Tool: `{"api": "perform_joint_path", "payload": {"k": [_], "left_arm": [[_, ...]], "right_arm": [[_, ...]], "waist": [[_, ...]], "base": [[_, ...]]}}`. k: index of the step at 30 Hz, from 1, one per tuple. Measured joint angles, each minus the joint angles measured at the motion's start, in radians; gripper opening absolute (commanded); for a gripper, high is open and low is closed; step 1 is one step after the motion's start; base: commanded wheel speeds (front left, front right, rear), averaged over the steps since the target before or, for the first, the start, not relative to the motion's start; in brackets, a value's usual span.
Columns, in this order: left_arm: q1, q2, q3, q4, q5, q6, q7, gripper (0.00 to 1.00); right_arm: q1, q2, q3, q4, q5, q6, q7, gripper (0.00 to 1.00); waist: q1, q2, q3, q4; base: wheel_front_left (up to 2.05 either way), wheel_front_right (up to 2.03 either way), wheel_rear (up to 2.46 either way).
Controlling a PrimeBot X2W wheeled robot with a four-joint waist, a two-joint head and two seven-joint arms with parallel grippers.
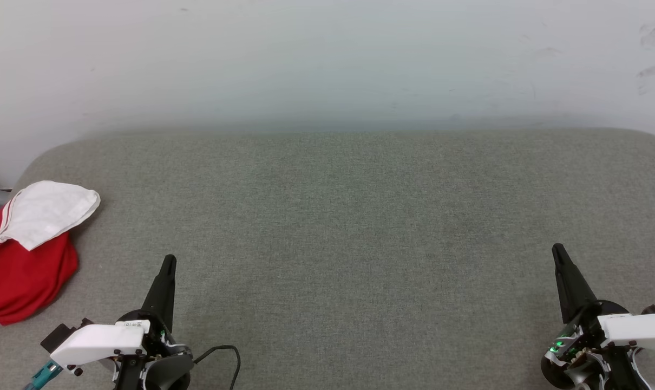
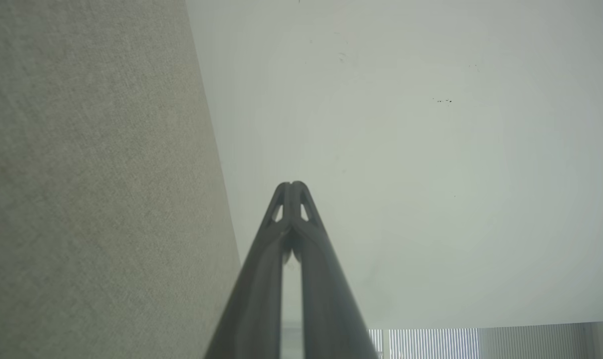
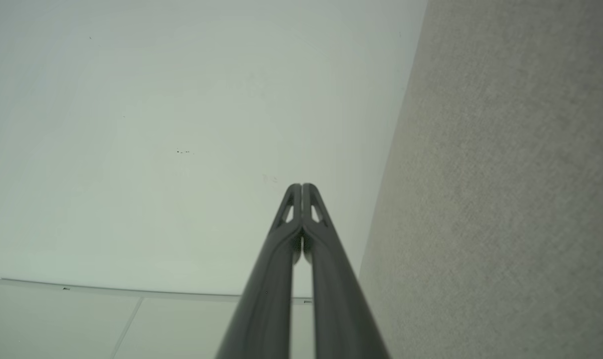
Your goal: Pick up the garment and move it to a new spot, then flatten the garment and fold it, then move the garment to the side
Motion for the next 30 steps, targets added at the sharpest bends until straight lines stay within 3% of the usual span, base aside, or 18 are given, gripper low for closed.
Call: {"api": "perform_joint_path", "payload": {"k": [28,29,30], "left_arm": [[0.000,0.000,0.000,0.000,0.000,0.000,0.000,0.00],[0.002,0.000,-0.001,0.006,0.000,0.000,0.000,1.00],[0.007,-0.001,-0.003,0.014,0.000,0.001,0.000,1.00]], "right_arm": [[0.000,0.000,0.000,0.000,0.000,0.000,0.000,0.00],[0.003,0.000,0.000,0.004,0.000,0.000,0.000,1.00],[0.010,0.000,0.001,0.013,0.000,0.000,0.000,1.00]], "waist": [[0.0000,0.0000,0.000,0.000],[0.0000,0.0000,0.000,0.000],[0.0000,0.0000,0.000,0.000]], "base": [[0.00,0.00,0.00],[0.00,0.00,0.00],[0.00,0.00,0.00]]}}
